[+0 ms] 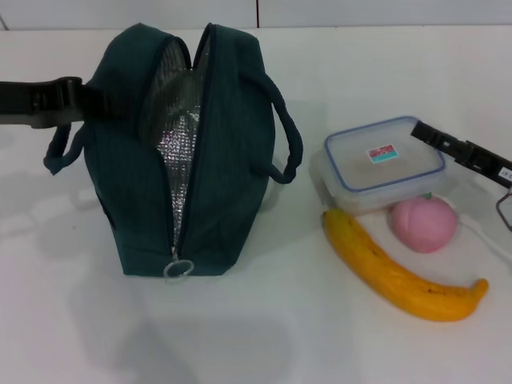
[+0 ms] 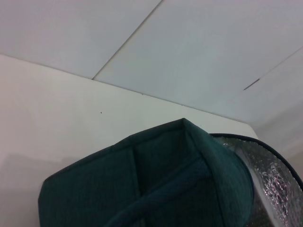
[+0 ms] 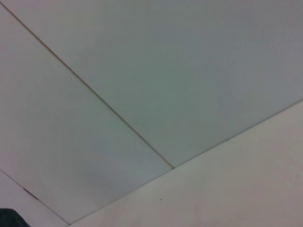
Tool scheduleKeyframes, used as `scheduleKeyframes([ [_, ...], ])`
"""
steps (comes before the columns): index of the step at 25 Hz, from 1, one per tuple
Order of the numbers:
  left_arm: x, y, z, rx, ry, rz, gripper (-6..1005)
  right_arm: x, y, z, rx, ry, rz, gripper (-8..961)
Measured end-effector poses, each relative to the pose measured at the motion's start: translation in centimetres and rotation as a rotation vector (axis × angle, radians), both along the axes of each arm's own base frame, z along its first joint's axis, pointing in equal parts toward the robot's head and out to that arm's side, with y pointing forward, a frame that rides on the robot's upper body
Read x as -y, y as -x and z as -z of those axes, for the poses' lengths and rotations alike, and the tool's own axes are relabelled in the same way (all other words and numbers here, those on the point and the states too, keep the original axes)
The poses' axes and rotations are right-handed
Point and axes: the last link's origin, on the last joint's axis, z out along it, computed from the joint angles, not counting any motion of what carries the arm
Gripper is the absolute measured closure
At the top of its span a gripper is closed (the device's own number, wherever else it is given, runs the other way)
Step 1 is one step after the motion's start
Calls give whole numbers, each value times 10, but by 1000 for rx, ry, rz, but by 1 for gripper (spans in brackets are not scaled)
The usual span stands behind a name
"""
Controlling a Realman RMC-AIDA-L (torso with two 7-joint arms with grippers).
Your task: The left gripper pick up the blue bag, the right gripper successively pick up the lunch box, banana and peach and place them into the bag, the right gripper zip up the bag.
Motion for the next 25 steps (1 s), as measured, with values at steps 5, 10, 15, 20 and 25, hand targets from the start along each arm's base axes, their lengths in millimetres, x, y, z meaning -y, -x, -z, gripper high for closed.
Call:
scheduleKeyframes([
  [5,1,3,2,6,9,-4,968,1,4,6,-42,22,20,75],
  [10,0,6,3,4,16,-1,968,2,7,7,-94,47,39,76],
  [15,-2,6,1,3,7,2,968,5,12,6,-169,75,40,80],
  [20,-3,7,-2,-1,-8,10,968,5,16,6,-210,109,50,83],
  [25,-4,7,-3,-12,-13,27,968,7,19,9,-249,139,66,119],
])
